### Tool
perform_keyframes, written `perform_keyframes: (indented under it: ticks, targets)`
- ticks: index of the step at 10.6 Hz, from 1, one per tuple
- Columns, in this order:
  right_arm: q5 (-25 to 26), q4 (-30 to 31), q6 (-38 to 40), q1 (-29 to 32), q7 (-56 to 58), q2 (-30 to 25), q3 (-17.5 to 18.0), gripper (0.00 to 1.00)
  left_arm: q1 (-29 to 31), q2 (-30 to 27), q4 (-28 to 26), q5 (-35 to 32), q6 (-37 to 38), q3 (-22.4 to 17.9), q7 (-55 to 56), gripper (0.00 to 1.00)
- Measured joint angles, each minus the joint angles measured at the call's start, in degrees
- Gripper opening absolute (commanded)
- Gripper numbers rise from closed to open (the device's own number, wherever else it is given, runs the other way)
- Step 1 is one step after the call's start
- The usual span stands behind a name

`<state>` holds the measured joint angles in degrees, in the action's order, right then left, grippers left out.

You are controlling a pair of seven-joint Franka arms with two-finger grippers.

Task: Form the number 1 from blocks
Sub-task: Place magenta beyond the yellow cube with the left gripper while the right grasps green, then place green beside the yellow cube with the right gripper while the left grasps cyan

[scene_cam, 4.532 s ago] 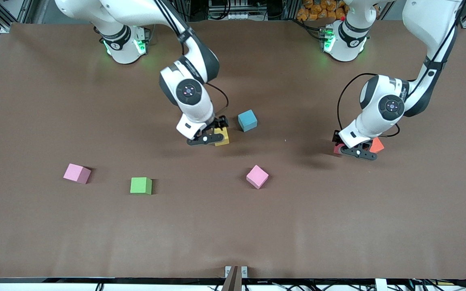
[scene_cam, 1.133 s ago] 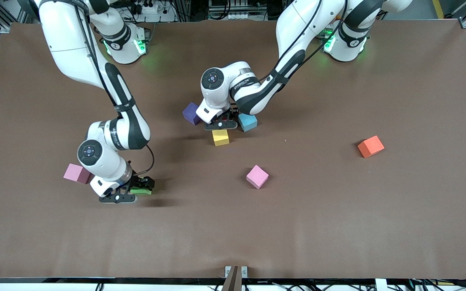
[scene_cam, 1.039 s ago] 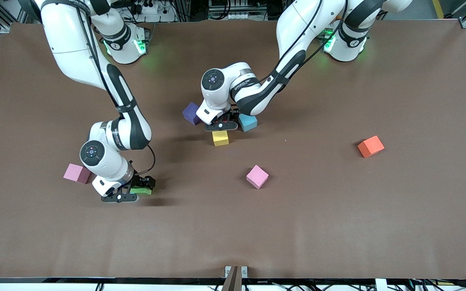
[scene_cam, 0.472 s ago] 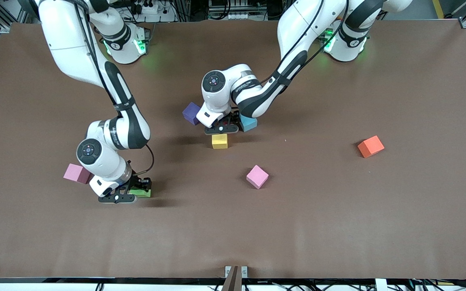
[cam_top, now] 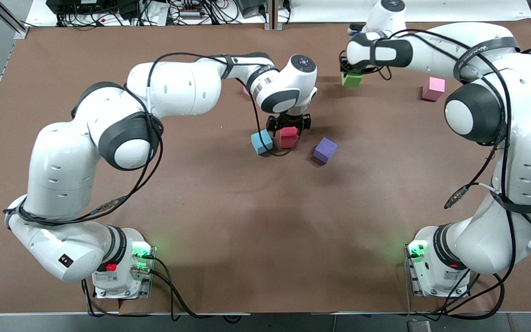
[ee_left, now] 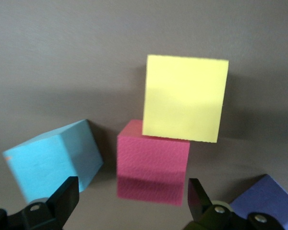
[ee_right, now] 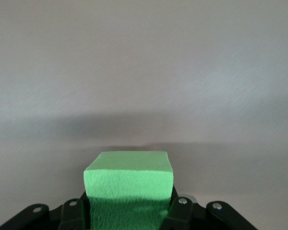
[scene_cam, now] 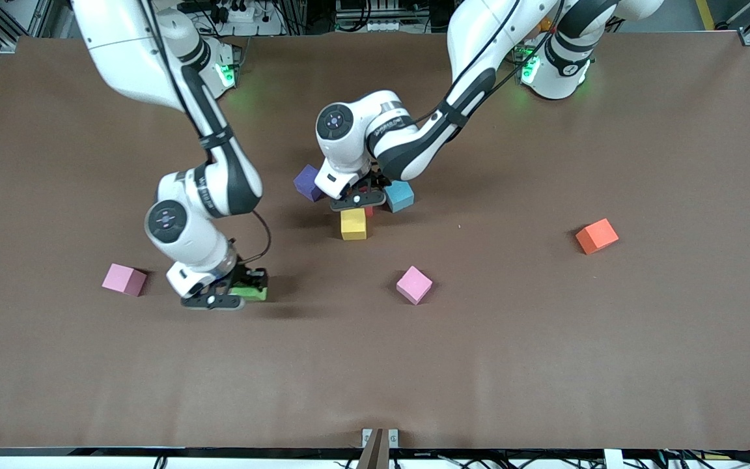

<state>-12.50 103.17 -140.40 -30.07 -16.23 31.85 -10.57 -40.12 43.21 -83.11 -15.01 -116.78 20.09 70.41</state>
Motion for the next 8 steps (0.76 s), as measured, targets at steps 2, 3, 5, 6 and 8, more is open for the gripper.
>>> perform_keyframes:
  ticks: [2,3,5,6,8]
  targets:
    - [0.0,1.4,-0.1,-1.9,-2.6,-1.3,0.0,0.36,1.7,-3.7,-0.1,2.1,2.8,-0.2,0.7,1.0]
    - [0.0,2.5,-0.1,-2.2,-3.0,-2.2,0.0,0.37,3.8,-6.1,-1.1,4.2,3.5,-0.2,0.7,1.0]
    - [0.0,4.1,-0.6,-3.3,-5.3,-3.1,0.0,0.37,9.6,-11.0,-5.6,7.0,3.7,-0.3,0.6,1.0]
    - [-0.1,4.5,-1.8,-4.8,-7.8,-3.1,0.1,0.37,12.4,-12.9,-8.7,8.3,3.1,-0.3,0.6,1.0]
    - [-0.1,4.7,-3.0,-8.4,-11.2,-2.9,0.1,0.37,14.6,-14.8,-15.9,10.0,-3.6,-0.2,2.0,1.0]
